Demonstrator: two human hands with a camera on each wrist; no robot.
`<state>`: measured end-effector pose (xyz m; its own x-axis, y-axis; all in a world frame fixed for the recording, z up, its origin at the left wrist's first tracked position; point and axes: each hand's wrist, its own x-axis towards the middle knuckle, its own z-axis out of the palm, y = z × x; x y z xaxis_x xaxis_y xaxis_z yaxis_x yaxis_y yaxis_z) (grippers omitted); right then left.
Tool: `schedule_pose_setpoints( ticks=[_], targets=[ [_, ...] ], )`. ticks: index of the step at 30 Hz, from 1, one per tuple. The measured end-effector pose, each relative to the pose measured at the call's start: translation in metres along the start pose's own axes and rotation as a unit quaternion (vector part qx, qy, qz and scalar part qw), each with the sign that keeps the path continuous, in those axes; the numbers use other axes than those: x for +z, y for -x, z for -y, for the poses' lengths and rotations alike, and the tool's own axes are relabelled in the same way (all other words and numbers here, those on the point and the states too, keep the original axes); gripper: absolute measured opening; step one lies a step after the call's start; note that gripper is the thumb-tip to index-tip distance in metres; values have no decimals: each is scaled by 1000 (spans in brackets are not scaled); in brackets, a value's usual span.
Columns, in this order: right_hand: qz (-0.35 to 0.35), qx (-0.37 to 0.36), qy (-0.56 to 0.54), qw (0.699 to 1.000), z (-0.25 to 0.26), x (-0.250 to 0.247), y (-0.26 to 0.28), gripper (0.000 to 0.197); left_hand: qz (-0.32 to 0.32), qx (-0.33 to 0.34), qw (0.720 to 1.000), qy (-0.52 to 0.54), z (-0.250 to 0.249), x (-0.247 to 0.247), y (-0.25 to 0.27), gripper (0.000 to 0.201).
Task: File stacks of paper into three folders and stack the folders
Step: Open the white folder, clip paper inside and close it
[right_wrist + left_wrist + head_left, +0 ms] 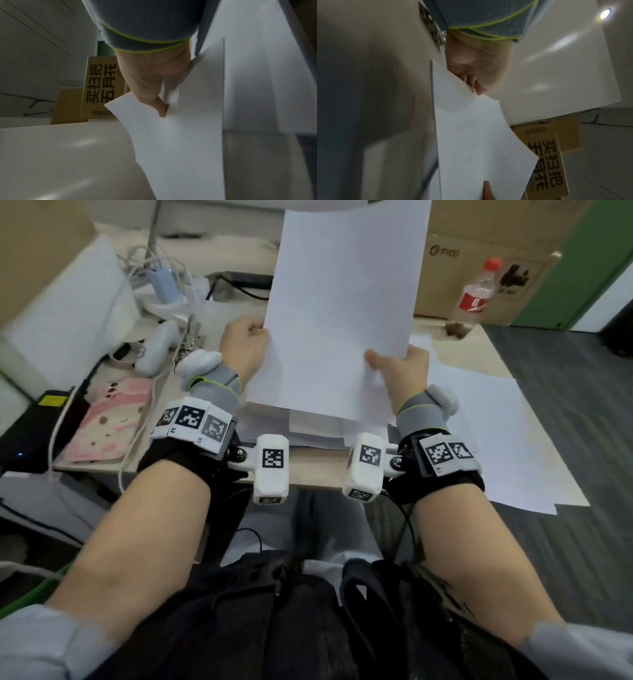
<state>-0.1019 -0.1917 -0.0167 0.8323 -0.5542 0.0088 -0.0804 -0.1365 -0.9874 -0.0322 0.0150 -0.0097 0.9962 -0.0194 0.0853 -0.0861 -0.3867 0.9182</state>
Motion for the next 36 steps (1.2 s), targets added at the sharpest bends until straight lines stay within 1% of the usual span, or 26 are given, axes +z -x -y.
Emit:
schedule_pose_setpoints(
  ticks=[2, 3, 5, 6, 7, 9, 11, 12, 14, 16, 18, 19, 21, 23, 25, 29, 32, 36],
  targets=[
    [10, 38, 22, 999, -2, 14, 0, 32, -15, -26, 999, 18, 10, -15, 1, 36],
    [17, 54, 32, 998, -1, 21, 0, 34, -34, -34, 999, 21, 16, -21, 0, 37],
    [32, 83, 50, 995, -3, 30, -2, 36, -100, -42, 994, 7, 21, -29, 0, 35],
    [43, 91, 54, 993, -4, 38, -1, 37, -144, -44, 988, -18, 24, -38, 1, 33],
    [52, 98, 58, 992, -3, 46, 1, 39, -173, -35, 983, -47, 30, -47, 1, 30],
    [64, 110, 68, 989, -4, 60, 3, 47, -164, -25, 977, -135, 39, -65, 4, 24],
    [74, 127, 87, 985, -4, 76, 4, 57, -159, -71, 965, -194, 50, -82, 4, 21],
    [76, 134, 97, 983, -4, 83, 5, 63, -153, -107, 965, -186, 56, -89, 2, 20],
    [77, 148, 113, 979, -3, 90, 5, 71, -120, -153, 968, -157, 64, -92, -1, 24],
    [77, 149, 125, 978, -4, 98, 3, 69, -87, -166, 976, -111, 68, -96, -1, 19],
    [77, 146, 143, 976, -3, 104, 3, 69, -68, -181, 978, -73, 69, -97, 1, 19],
    [79, 144, 156, 974, -3, 107, 5, 72, -69, -183, 979, -56, 69, -97, 2, 18],
    [77, 139, 168, 973, -5, 113, 7, 77, -61, -182, 981, -25, 68, -98, 4, 9],
    [77, 137, 176, 972, -5, 116, 8, 77, -39, -174, 984, -21, 71, -98, 3, 10],
    [78, 141, 190, 969, -6, 116, 7, 77, -29, -168, 985, -29, 74, -99, 4, 6],
    [75, 126, 225, 963, -8, 114, 6, 68, -23, -159, 986, -34, 73, -96, 6, 16],
    [76, 114, 241, 961, -6, 114, 9, 66, -30, -159, 986, -34, 70, -94, 7, 23],
    [79, 105, 242, 961, -7, 114, 12, 63, -37, -161, 985, -49, 70, -91, 3, 11]
  ],
)
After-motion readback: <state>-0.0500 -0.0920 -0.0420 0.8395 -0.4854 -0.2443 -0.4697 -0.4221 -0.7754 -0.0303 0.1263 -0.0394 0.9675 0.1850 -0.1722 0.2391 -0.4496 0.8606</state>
